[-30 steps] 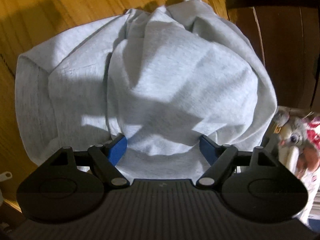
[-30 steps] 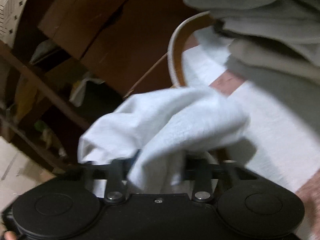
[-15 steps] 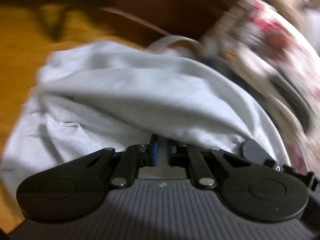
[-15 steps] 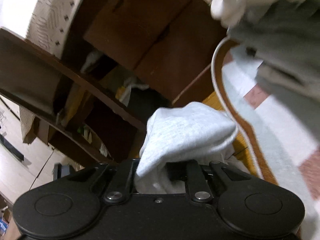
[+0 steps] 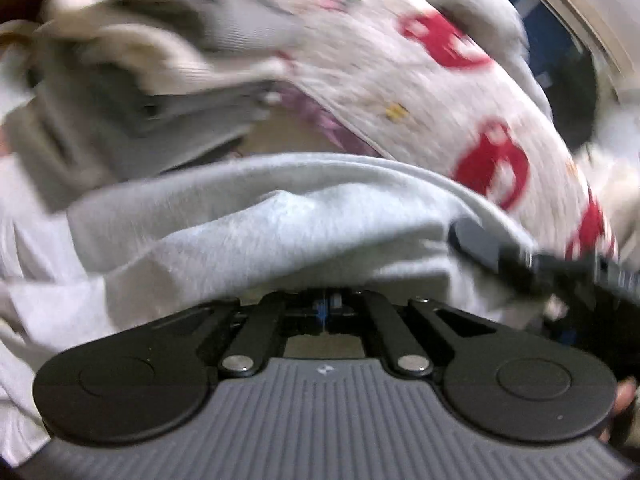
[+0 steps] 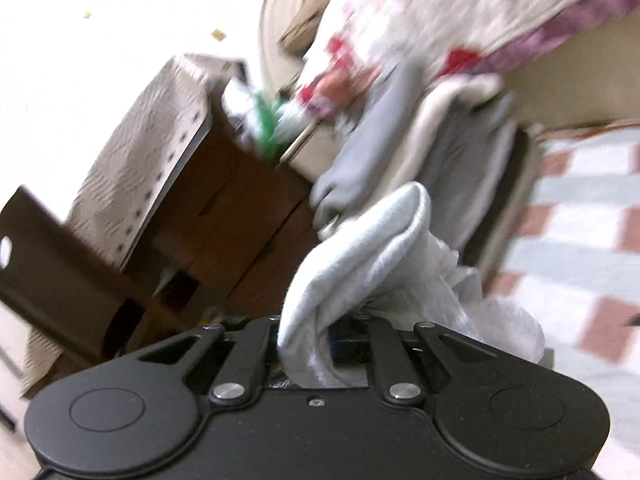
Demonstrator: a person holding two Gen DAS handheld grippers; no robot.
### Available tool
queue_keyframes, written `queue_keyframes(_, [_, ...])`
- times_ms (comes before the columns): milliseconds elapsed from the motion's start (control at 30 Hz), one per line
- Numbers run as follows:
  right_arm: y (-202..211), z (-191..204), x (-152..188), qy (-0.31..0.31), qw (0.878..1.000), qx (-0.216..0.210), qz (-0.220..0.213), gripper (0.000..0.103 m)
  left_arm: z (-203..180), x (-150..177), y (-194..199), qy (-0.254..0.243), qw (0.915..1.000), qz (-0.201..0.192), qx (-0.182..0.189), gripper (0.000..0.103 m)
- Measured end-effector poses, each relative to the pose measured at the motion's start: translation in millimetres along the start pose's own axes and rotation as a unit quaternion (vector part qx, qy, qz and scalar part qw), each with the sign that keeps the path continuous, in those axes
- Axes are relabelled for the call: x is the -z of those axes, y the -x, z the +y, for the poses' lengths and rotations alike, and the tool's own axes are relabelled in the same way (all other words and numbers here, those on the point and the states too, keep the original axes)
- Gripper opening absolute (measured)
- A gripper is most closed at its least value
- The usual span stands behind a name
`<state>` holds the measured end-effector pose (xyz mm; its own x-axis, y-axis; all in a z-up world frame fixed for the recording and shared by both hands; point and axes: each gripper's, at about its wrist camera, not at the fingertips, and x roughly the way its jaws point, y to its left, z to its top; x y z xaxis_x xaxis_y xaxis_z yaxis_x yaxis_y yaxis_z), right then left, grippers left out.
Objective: Fold clothes
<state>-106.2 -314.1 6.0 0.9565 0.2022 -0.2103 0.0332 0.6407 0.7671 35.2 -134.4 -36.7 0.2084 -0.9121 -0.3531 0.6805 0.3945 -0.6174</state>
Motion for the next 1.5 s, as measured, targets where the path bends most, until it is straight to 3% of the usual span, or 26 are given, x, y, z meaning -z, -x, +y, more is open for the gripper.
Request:
queue_keyframes(167, [67.2, 3.1, -18.2, 0.02, 0.996, 0.052, -0.063, 0.011, -50.9, 14.3, -10.0, -0.075, 0.9959, -0.028, 0.041, 0.0])
queue_keyframes(267, [99.2, 4.3, -36.1, 0.045, 0.989, 0.098, -0.1, 0.01, -58.6, 14.8, -3.0, -0.1, 0.9915, -0.056, 0.061, 0.004])
queue_keyframes(333, [108.6, -6.8, -54.7, 0.08, 0.971, 0.195, -0.116, 0.01, -49.0, 15.3, -7.8, -0.098, 0.9937, -0.048, 0.022, 0.016])
queue_keyframes(367, [112.5, -16.0, -61.9, 0.085, 0.961, 0.238, -0.116, 0.016, -44.2, 15.6, -10.1, -0.097, 0.9943, -0.044, 0.003, 0.028])
queue_keyframes(400, [114.4, -34.9, -63.7, 0.06, 0.957, 0.266, -0.098, 0.033, -39.3, 15.8, -12.5, -0.096, 0.9944, -0.04, -0.017, 0.036])
queue_keyframes(467, [118.2, -72.7, -67.2, 0.01, 0.945, 0.322, -0.063, 0.058, -18.6, 18.4, -34.2, -0.067, 0.9962, 0.005, -0.056, 0.037])
queue_keyframes(600, [128.3, -145.0, -71.1, -0.089, 0.907, 0.412, 0.002, 0.057, 10.0, 27.8, -71.4, -0.037, 0.9872, 0.092, -0.125, 0.039])
queue_keyframes(667, [144.7, -157.2, -48.5, -0.119, 0.92, 0.374, 0.003, 0.057, 19.6, 32.6, -78.4, -0.018, 0.9842, 0.112, -0.135, 0.041])
queue_keyframes(733, [148.7, -166.4, -27.4, -0.1, 0.923, 0.369, 0.037, 0.058, 29.2, 37.4, -85.4, 0.002, 0.9804, 0.132, -0.146, 0.042])
queue_keyframes(767, [150.6, -170.9, -16.8, -0.09, 0.924, 0.366, 0.055, 0.061, 29.7, 38.5, -85.8, -0.007, 0.9775, 0.135, -0.162, 0.048])
queue_keyframes(900, [146.2, -185.5, 7.7, -0.08, 0.929, 0.348, 0.095, 0.063, 30.8, 37.0, -80.2, -0.049, 0.9614, 0.12, -0.242, 0.055])
queue_keyframes(967, [139.3, -191.3, 13.2, -0.086, 0.932, 0.336, 0.103, 0.064, 36.3, 33.3, -71.9, -0.044, 0.9575, 0.112, -0.262, 0.06])
queue_keyframes(1067, [129.0, -200.1, 21.5, -0.096, 0.936, 0.318, 0.116, 0.072, 52.7, 29.5, -64.8, 0.004, 0.9597, 0.116, -0.256, 0.063])
queue_keyframes(1133, [122.1, -205.9, 27.1, -0.102, 0.939, 0.305, 0.124, 0.082, 67.3, 30.0, -64.4, 0.045, 0.9603, 0.133, -0.241, 0.063])
queue_keyframes(1233, [111.8, -214.6, 35.4, -0.111, 0.942, 0.287, 0.137, 0.088, 84.6, 33.1, -68.5, 0.082, 0.9566, 0.166, -0.225, 0.064])
queue_keyframes(1267, [108.3, -217.6, 38.1, -0.115, 0.942, 0.281, 0.141, 0.078, 86.2, 33.6, -69.7, 0.084, 0.9573, 0.171, -0.218, 0.064])
queue_keyframes(1300, [105.7, -218.6, 39.9, -0.113, 0.944, 0.274, 0.143, 0.051, 87.7, 34.1, -70.8, 0.086, 0.958, 0.175, -0.21, 0.063])
queue_keyframes(1333, [105.5, -214.7, 39.1, -0.101, 0.948, 0.268, 0.139, 0.038, 89.2, 34.5, -72.0, 0.088, 0.9586, 0.18, -0.202, 0.063])
queue_keyframes(1367, [106.4, -209.3, 37.3, -0.086, 0.952, 0.261, 0.131, 0.013, 88.3, 34.1, -72.3, 0.085, 0.9597, 0.178, -0.2, 0.062])
queue_keyframes(1500, [124.4, -170.2, 19.1, -0.002, 0.973, 0.226, 0.046, 0.008, 79.1, 31.7, -67.3, 0.062, 0.9666, 0.158, -0.192, 0.063])
